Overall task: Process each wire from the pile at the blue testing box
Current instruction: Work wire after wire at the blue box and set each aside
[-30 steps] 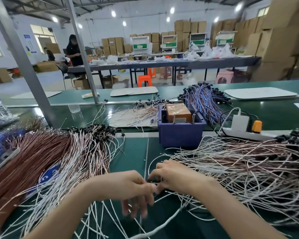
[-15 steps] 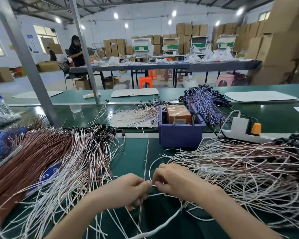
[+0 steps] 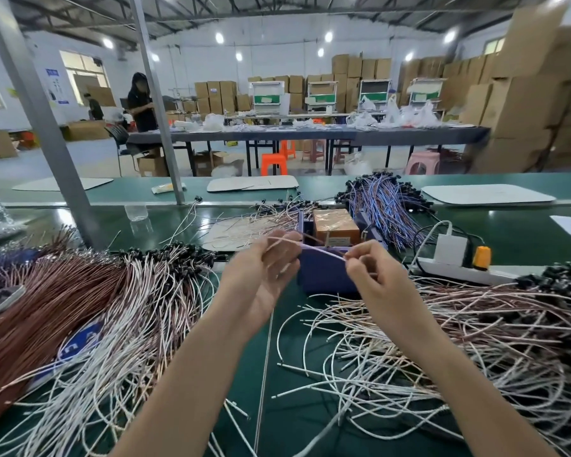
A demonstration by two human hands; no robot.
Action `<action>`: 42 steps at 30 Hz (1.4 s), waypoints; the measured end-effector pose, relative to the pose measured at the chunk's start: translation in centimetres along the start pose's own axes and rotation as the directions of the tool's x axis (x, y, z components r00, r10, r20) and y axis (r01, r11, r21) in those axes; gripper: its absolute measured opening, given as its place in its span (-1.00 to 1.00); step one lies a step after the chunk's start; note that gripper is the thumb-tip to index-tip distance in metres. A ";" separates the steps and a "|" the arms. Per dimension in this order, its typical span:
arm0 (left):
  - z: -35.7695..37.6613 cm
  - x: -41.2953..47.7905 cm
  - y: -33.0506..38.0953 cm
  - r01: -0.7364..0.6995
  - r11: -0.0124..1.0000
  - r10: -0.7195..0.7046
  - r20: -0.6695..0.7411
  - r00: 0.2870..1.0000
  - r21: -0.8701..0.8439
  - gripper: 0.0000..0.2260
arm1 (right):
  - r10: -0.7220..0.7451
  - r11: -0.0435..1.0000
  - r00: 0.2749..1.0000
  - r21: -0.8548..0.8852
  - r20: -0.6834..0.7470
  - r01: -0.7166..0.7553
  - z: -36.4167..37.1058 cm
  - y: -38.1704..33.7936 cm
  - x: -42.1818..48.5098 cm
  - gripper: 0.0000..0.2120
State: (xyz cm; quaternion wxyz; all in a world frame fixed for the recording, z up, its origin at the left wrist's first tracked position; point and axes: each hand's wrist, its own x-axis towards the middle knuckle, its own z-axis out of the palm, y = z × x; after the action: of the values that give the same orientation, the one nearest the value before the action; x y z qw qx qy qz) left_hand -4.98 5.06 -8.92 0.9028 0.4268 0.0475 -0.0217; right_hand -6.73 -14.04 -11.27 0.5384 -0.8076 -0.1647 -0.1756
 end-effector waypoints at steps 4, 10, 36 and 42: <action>1.1 2.4 -0.6 -0.153 0.985 0.148 -0.064 0.987 -0.077 -0.83 | 0.137 0.990 0.955 0.077 -0.263 -0.120 -1.7 2.7 -1.7 -0.85; -0.7 2.8 -7.6 -0.334 0.772 0.393 0.007 0.920 0.541 -0.68 | 0.236 0.967 0.820 0.041 -0.521 -0.251 -0.5 7.1 -3.0 -0.85; -3.1 2.4 -11.5 -0.364 0.630 0.488 0.015 0.873 0.686 -0.66 | 0.219 0.961 0.862 -0.052 -0.457 -0.272 1.5 8.5 -4.3 -0.89; -3.0 2.4 -11.4 -0.358 0.658 0.482 -0.005 0.876 0.662 -0.67 | 0.214 0.967 0.870 -0.026 -0.444 -0.252 1.4 8.1 -4.5 -0.88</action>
State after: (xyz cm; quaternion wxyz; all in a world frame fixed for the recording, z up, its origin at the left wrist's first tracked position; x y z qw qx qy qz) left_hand -3.66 0.11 -19.79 0.6727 0.7087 0.0180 0.2117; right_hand -6.84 -16.07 -20.46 0.5446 -0.7829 0.0666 -0.2932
